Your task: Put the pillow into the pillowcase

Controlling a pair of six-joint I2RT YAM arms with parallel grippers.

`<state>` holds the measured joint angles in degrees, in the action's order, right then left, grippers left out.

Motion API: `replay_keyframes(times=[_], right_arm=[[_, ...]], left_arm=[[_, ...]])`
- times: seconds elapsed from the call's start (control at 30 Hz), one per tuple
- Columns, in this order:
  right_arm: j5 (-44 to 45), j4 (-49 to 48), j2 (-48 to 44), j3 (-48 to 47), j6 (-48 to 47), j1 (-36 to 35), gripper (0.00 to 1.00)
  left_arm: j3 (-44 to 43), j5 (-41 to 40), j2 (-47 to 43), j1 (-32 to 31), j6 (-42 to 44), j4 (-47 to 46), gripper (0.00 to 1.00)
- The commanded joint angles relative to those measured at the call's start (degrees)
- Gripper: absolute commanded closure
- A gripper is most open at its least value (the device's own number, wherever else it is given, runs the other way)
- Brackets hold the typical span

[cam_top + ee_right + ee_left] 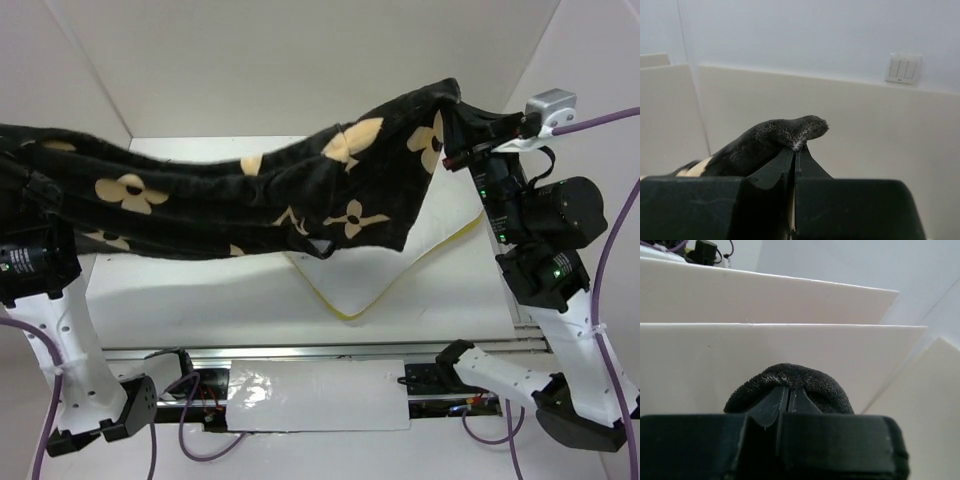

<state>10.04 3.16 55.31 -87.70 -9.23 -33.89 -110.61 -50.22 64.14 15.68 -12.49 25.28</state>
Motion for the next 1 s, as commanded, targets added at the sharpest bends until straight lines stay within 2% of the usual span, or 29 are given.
replay_keyframes(times=[0.0, 0.17, 0.2, 0.27, 0.33, 0.4, 0.43, 0.47, 0.53, 0.57, 0.67, 0.73, 0.77, 0.8, 0.83, 0.87, 0.9, 0.93, 0.97], right_arm=[[0.49, 3.17, 3.39, -1.86, 0.09, -0.39, 1.00], [9.10, 1.15, 12.26, -1.86, 0.62, -0.39, 1.00], [13.12, 1.15, 14.11, -1.86, 0.62, -0.39, 1.00], [18.14, -0.42, 20.43, -2.73, 0.62, -0.39, 1.00], [22.80, -2.01, 25.26, -4.31, 0.62, 2.41, 1.00], [22.83, -2.54, 34.39, -8.16, 0.62, 6.53, 1.00], [22.83, -3.07, 37.82, -9.84, 1.32, 8.12, 1.00], [22.83, -4.29, 45.51, -11.86, 1.32, 9.36, 1.00], [22.30, -7.19, 53.28, -17.57, 1.32, 12.52, 1.00], [22.30, -10.33, 60.81, -19.94, 0.80, 13.23, 1.00], [24.14, -19.55, 72.78, -27.16, -4.71, 14.29, 1.00], [24.15, -25.54, 76.86, -30.76, -8.32, 13.68, 0.98], [24.15, -28.09, 78.44, -31.56, -10.26, 13.67, 0.91], [23.54, -29.42, 81.33, -35.05, -12.71, 13.15, 0.81], [24.14, -27.78, 82.58, -37.17, -12.74, 12.54, 0.49], [25.89, -26.11, 83.46, -38.76, -12.74, 12.53, 0.29], [26.51, -23.14, 83.47, -39.30, -12.74, 12.53, 0.10], [27.22, -22.33, 82.43, -37.56, -12.13, 12.01, 0.00], [27.22, -21.62, 81.02, -35.72, -12.12, 12.00, 0.00]], left_arm=[[-1.28, -3.66, 4.41, 0.31, 5.28, -2.78, 1.00], [-1.11, -4.37, 13.00, 0.31, 7.39, -6.20, 1.00], [-0.58, -4.36, 14.86, 0.31, 7.39, -6.21, 1.00], [-0.57, -3.84, 19.33, 0.31, 4.69, -6.21, 1.00], [-2.59, -0.95, 27.76, 0.31, 1.87, -3.76, 1.00], [-6.27, 0.72, 33.74, 0.31, -3.49, -1.04, 1.00], [-7.68, 0.73, 39.86, 0.31, -5.24, -0.15, 1.00], [-10.91, 0.73, 42.88, 0.31, -9.00, 1.08, 1.00], [-14.44, 0.73, 48.60, 0.31, -12.62, 4.75, 1.00], [-16.64, 1.52, 53.24, 0.31, -14.04, 4.78, 1.00], [-17.27, 2.58, 58.54, -0.30, -19.14, 5.48, 1.00], [-15.70, 4.33, 59.69, -0.30, -20.29, 3.65, 1.00], [-15.00, 4.34, 59.70, -0.91, -20.29, 2.68, 1.00], [-14.47, 5.99, 60.22, -1.44, -19.25, 0.58, 1.00], [-14.46, 6.53, 60.23, -1.44, -18.63, -0.05, 1.00], [-14.46, 6.53, 60.75, -2.14, -18.62, -0.05, 1.00], [-14.46, 7.49, 60.75, -3.19, -17.49, -0.05, 0.80], [-13.77, 8.63, 60.75, -3.72, -15.22, -0.84, 0.64], [-13.76, 8.64, 59.54, -4.43, -13.80, -1.80, 0.47]])
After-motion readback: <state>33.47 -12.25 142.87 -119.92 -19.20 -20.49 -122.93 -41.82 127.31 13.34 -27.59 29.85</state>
